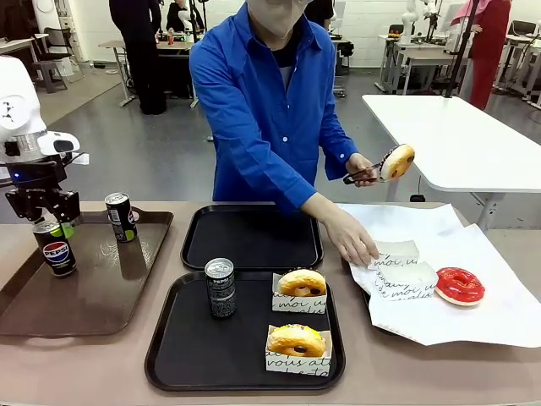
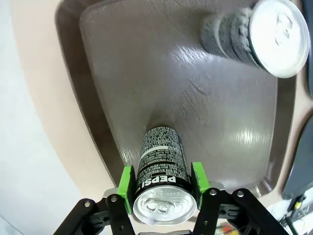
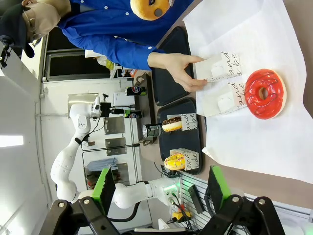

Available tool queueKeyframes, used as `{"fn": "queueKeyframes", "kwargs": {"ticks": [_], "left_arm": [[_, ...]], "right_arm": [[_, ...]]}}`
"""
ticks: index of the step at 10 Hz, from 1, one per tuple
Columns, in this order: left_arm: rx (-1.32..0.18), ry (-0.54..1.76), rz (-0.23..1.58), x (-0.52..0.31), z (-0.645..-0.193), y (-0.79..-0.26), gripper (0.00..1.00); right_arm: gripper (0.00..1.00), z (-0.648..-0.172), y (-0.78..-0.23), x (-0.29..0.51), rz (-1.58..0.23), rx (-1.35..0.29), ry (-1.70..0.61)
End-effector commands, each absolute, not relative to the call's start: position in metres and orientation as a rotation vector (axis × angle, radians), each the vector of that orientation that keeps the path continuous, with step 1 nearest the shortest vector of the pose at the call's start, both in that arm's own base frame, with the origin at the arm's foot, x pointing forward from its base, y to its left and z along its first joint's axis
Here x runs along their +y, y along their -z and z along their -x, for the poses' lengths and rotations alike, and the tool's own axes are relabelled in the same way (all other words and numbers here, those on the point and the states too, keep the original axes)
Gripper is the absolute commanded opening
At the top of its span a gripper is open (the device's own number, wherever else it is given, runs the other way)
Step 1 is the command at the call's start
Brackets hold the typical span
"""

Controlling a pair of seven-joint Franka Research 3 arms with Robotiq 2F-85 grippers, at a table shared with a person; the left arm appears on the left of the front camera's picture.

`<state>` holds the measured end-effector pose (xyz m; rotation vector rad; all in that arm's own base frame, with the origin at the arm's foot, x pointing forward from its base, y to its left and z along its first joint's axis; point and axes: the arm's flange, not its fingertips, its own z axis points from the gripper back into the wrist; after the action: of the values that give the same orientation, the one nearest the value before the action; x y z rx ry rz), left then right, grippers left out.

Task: Set up donuts and drinks on trays.
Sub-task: Pick up one Pepsi coke from the Handle tray and place it on the Flat Tray without a Pepsi coke.

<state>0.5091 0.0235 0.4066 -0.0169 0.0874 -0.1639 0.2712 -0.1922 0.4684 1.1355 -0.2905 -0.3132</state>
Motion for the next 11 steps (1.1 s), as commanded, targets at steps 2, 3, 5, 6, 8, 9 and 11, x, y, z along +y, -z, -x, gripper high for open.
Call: {"fn": "queueKeyframes", "kwargs": {"ticks": [2, 3, 5, 6, 8, 9, 11], "left_arm": [[0.14, 0.358, -0.029, 0.003, -0.487, -0.471, 0.45], [0.153, 0.402, -0.066, -0.011, -0.485, -0.487, 0.45], [0.167, 0.447, -0.137, -0.045, -0.48, -0.515, 0.45], [0.169, 0.464, -0.175, -0.067, -0.476, -0.53, 0.45], [0.16, 0.465, -0.194, -0.096, -0.477, -0.545, 0.45], [0.162, 0.452, -0.192, -0.1, -0.478, -0.546, 0.45], [0.15, 0.484, -0.166, -0.104, -0.47, -0.544, 0.45]], "right_arm": [[1.0, -0.272, -0.469, -0.192, -1.149, -0.299, 0.312], [1.0, -0.272, -0.469, -0.192, -1.149, -0.299, 0.312], [1.0, -0.272, -0.469, -0.192, -1.149, -0.299, 0.312], [1.0, -0.272, -0.469, -0.192, -1.149, -0.299, 0.312], [1.0, -0.272, -0.469, -0.192, -1.149, -0.299, 0.312], [1.0, -0.272, -0.469, -0.192, -1.149, -0.299, 0.312], [1.0, -0.272, -0.469, -0.192, -1.149, -0.299, 0.312]]}}
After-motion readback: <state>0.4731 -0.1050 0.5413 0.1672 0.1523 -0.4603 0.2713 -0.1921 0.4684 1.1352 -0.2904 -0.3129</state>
